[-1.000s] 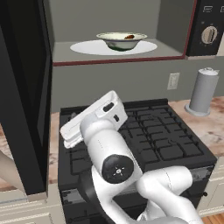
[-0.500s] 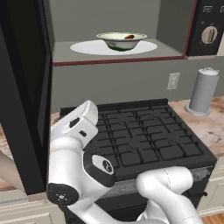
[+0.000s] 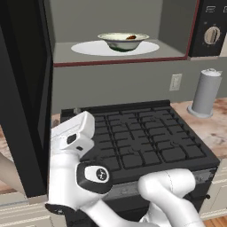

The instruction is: Remove the mango from the bowl and place it on the small plate. Then place the bowl with only the chicken drumstick in the microwave, close the door, and press the start button to microwave the chicken drumstick.

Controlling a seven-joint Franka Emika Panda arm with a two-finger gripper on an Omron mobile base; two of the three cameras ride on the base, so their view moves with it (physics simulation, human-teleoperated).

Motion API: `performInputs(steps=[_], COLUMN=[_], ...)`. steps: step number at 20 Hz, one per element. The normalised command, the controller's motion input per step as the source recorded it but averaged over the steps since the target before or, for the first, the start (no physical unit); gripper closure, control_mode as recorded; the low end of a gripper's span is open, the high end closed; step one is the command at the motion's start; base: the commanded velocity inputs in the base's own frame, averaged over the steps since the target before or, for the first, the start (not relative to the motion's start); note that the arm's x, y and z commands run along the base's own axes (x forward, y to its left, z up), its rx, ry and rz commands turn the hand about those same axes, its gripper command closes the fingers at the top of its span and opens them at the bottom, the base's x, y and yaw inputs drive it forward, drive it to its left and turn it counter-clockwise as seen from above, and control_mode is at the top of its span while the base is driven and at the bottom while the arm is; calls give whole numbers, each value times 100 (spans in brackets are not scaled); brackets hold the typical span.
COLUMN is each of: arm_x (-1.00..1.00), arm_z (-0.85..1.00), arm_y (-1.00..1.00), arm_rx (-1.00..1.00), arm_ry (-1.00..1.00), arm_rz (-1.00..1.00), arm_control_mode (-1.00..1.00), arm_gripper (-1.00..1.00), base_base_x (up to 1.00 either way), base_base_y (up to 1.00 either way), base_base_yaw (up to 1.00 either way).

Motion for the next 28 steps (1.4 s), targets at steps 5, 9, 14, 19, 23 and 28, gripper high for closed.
performInputs(steps=[5,9,14,19,23,28], arm_x=[-5,-1,-3,2,9,1], arm_z=[0,0,-2,-29,-34,7], arm_y=[73,86,18,46,71,72], arm_rx=[-1,-2,-1,-8,-9,-8], arm_ry=[-17,-7,0,0,0,0], arm_rz=[-11,-11,-1,-1,-5,-23], arm_control_mode=[-100,-100,-100,-100,-100,-100], arm_gripper=[-100,-100,-100,-100,-100,-100], base_base_x=[0,0,0,0,0,0], base_base_y=[0,0,0,0,0,0], base_base_yaw=[0,0,0,0,0,0])
